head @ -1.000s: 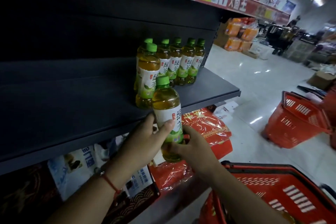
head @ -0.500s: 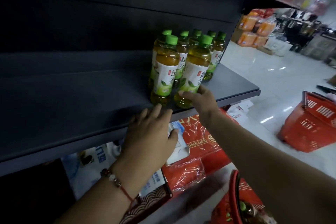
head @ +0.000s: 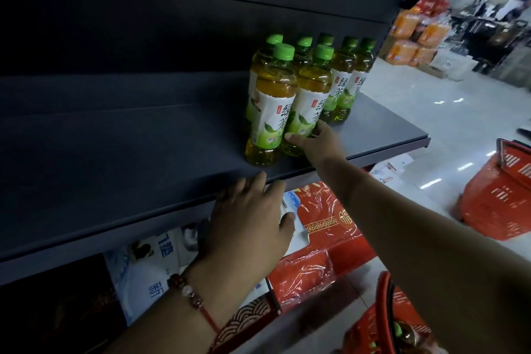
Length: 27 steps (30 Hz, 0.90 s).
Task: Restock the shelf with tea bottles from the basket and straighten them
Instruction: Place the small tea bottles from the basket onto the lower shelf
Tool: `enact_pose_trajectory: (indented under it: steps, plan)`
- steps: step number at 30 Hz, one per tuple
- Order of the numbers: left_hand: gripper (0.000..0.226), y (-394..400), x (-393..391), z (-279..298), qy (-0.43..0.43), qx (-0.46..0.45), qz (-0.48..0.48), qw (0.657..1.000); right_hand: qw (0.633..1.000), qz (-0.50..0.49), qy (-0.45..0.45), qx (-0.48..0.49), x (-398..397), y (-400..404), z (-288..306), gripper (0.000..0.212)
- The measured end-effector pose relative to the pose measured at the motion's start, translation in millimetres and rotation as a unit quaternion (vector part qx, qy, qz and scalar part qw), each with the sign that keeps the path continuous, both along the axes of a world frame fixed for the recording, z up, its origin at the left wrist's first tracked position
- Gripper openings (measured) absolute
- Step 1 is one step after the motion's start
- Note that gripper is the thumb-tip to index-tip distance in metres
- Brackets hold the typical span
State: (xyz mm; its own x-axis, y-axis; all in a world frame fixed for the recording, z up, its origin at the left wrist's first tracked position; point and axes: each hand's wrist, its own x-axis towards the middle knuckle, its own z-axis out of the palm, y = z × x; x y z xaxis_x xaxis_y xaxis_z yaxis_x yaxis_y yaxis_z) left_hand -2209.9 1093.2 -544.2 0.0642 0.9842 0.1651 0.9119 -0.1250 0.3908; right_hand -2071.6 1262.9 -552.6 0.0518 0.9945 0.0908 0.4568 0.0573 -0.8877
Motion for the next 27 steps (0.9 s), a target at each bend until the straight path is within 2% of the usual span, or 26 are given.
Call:
enact_pose_trajectory:
  steps: [2, 7, 10, 13, 16, 20, 27]
  plan:
    - [0.055, -0.1, 2.9, -0.2, 0.005, 0.002, -0.006, 1.0, 1.0, 0.011, -0.027, -0.009, 1.1, 0.5, 6.4, 0.052]
    - [0.054, -0.6, 17.4, -2.2, 0.012, -0.005, -0.025, 1.0, 0.98, 0.07, -0.181, -0.037, 16.8, -24.9, 25.7, 0.054]
    - [0.054, -5.0, 29.6, -3.3, 0.013, -0.001, -0.043, 0.999, 0.946, 0.088, -0.313, -0.004, 39.2, -64.7, 22.8, 0.066]
    - [0.054, -9.1, 46.5, -7.2, 0.032, -0.005, -0.06, 0.998, 0.905, 0.12, -0.408, -0.017, 76.2, -104.5, 2.4, 0.074]
    - [0.053, -11.8, 71.5, -16.4, 0.054, -0.011, -0.099, 0.994, 0.888, 0.111, -0.441, -0.07, 125.0, -141.8, -25.2, 0.075]
    - [0.053, -21.1, 120.0, -30.2, 0.095, -0.017, -0.173, 0.98, 0.884, 0.064, -0.441, -0.142, 193.0, -191.1, -65.3, 0.076]
    - [0.055, -46.6, 208.8, -71.1, 0.163, -0.041, -0.315, 0.934, 0.843, 0.001, -0.462, -0.277, 291.5, -277.4, -139.6, 0.069]
